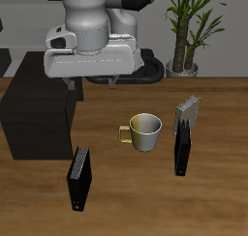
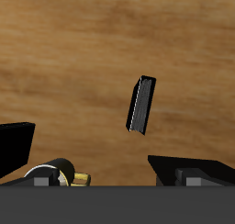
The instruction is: Place the right black book upright on top of the shelf and place the left black book upright on top of the shelf
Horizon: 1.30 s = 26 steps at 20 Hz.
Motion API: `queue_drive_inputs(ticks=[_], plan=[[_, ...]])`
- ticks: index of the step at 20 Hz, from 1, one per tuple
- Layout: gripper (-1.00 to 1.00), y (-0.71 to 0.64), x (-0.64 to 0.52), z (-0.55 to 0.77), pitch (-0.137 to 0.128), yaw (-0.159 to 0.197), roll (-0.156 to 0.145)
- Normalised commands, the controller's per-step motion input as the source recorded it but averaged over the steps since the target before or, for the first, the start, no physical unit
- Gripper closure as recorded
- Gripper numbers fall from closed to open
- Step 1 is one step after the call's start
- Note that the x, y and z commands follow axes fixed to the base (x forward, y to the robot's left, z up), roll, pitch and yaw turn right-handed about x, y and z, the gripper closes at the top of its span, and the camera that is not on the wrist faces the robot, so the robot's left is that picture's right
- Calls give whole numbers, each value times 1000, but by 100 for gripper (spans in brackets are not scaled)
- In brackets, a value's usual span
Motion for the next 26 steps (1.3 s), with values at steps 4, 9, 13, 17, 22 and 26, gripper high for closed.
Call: queue_drive_inputs(ticks=[4, 9, 13, 17, 22, 26], plan=[[-100, -242, 245, -67, -22, -29, -46], [-100, -182, 344, -276, -6, -65, -25], [-100, -23, 247, -309, 25, -25, -1], [-100, 127, 185, -390, 6, -3, 21], [-100, 68, 54, -307, -27, -23, 16], [-100, -51, 98, -402, 10, -45, 21]])
